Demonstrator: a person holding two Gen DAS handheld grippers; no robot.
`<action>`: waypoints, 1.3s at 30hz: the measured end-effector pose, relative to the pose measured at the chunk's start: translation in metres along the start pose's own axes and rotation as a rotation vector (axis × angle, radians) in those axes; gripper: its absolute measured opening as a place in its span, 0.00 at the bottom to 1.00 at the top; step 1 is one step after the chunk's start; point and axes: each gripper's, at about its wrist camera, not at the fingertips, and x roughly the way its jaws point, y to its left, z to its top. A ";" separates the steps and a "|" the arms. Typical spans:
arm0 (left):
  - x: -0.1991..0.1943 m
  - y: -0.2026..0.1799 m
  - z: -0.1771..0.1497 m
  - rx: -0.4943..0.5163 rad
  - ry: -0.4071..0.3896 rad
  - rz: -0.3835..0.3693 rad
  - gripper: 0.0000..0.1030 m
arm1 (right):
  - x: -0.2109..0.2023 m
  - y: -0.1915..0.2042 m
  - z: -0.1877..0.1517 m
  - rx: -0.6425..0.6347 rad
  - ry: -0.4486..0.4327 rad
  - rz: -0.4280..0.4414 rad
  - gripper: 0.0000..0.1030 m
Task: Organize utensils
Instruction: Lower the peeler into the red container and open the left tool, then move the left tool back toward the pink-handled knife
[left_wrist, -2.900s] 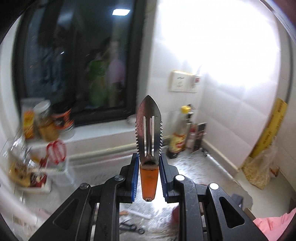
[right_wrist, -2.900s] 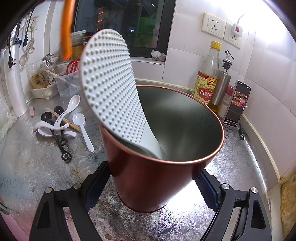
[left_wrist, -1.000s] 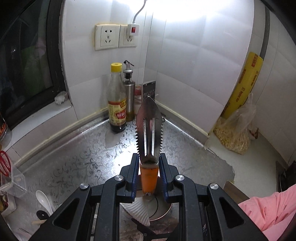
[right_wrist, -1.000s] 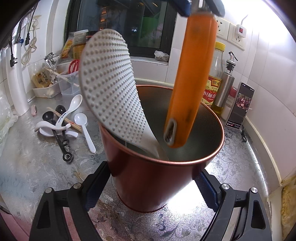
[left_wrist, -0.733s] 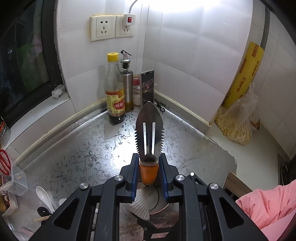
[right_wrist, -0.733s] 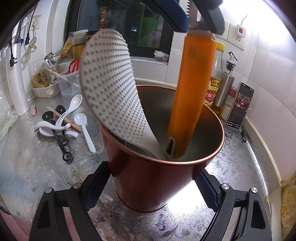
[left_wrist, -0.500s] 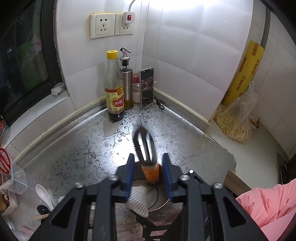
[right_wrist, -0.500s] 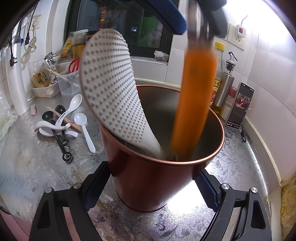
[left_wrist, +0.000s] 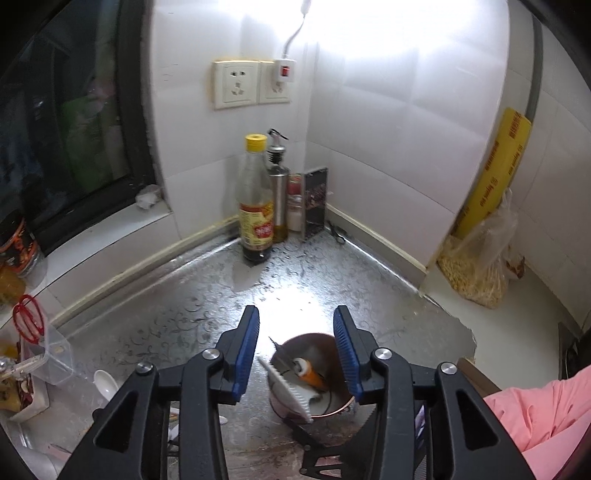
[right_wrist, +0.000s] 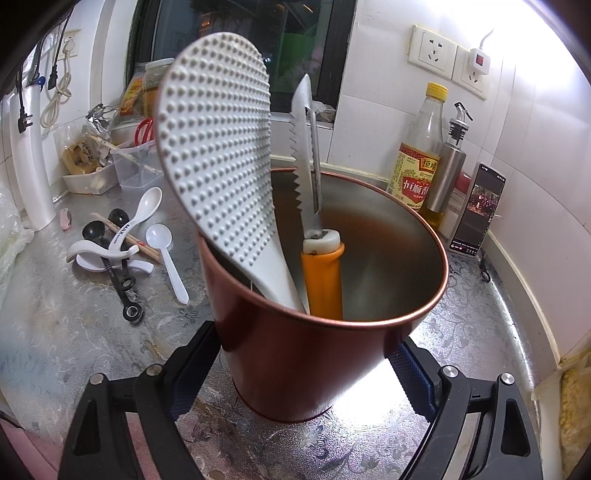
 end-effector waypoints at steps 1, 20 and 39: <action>-0.001 0.003 -0.001 -0.008 -0.002 0.006 0.44 | 0.000 0.000 0.000 0.000 0.000 0.000 0.89; -0.007 0.112 -0.068 -0.392 0.070 0.184 0.47 | 0.000 0.000 0.001 -0.001 0.000 -0.001 0.89; -0.065 0.218 -0.172 -0.777 0.095 0.484 0.61 | -0.001 -0.001 -0.001 -0.009 0.007 -0.009 0.89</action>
